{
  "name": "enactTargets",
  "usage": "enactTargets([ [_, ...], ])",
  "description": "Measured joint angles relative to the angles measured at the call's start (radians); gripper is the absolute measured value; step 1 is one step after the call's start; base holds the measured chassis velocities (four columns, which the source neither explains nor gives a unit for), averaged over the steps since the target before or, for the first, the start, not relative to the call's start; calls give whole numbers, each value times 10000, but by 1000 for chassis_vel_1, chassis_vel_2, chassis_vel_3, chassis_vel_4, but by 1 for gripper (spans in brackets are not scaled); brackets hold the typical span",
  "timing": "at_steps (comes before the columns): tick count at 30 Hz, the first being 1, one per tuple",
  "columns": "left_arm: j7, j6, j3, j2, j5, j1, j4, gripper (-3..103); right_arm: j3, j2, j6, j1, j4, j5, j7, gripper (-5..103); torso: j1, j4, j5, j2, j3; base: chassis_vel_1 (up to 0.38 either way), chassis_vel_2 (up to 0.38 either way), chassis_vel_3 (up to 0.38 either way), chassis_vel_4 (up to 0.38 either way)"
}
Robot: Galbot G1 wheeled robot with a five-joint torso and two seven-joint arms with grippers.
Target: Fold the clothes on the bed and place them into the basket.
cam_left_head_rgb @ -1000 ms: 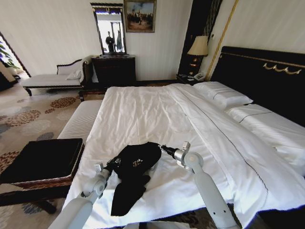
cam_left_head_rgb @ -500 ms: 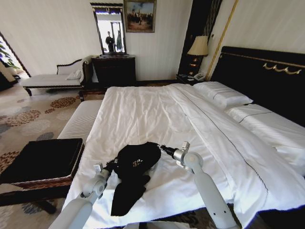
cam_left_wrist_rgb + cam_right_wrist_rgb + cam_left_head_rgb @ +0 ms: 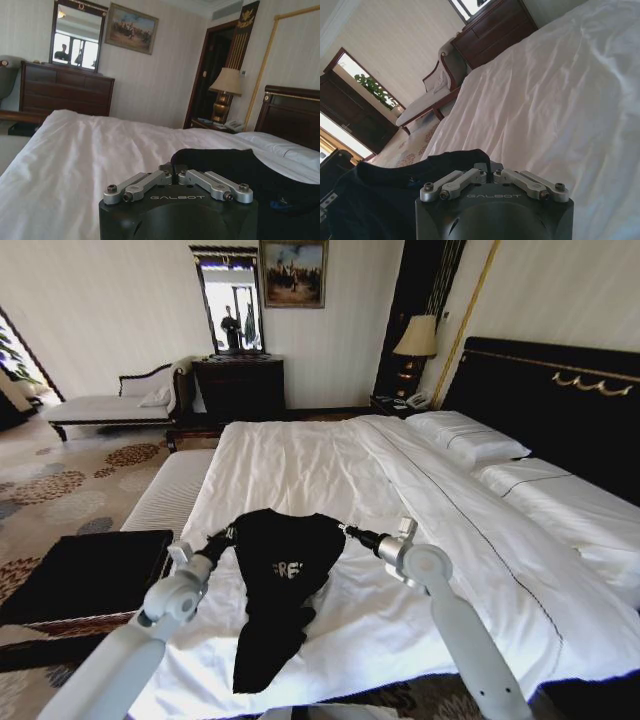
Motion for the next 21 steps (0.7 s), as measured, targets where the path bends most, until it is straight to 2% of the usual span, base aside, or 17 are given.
enactTargets([
  [3,-231,102,-194,636,-776,-651,-440,0,193,-803,-1,641,390,615,263,1,0,0,0,0,0,0,0,0,0],
  [9,-449,187,-376,1330,-1657,-1411,-917,0,433,-1587,17,1700,820,1395,482,1,1,-1,1,-1,0,0,0,0,0],
  [12,-705,249,-931,1781,-2375,-1568,-1434,0,122,-2024,110,2895,937,2107,731,1,0,0,-2,0,0,0,0,0,0],
  [13,-705,249,-931,1781,-2375,-1568,-1434,0,122,-2024,110,2895,937,2107,731,1,0,0,-2,0,0,0,0,0,0],
  [16,-1005,310,-1885,2381,-3023,-1404,-1913,0,-957,-1989,199,4219,566,2359,847,1,0,-2,-1,-1,0,0,0,0,0],
  [17,-1052,310,-2141,2656,-3175,-1406,-1946,0,-1227,-1923,210,4639,425,2474,920,1,0,14,6,-1,0,0,0,0,0],
  [18,-1052,310,-2141,2656,-3175,-1406,-1946,0,-1227,-1923,210,4639,425,2474,920,1,0,14,6,-1,0,0,0,0,0],
  [21,-1091,322,-2425,3402,-3830,-2105,-1705,0,-1592,-1907,267,5845,122,3041,1216,1,1,4,-5,-1,0,0,0,0,0],
])
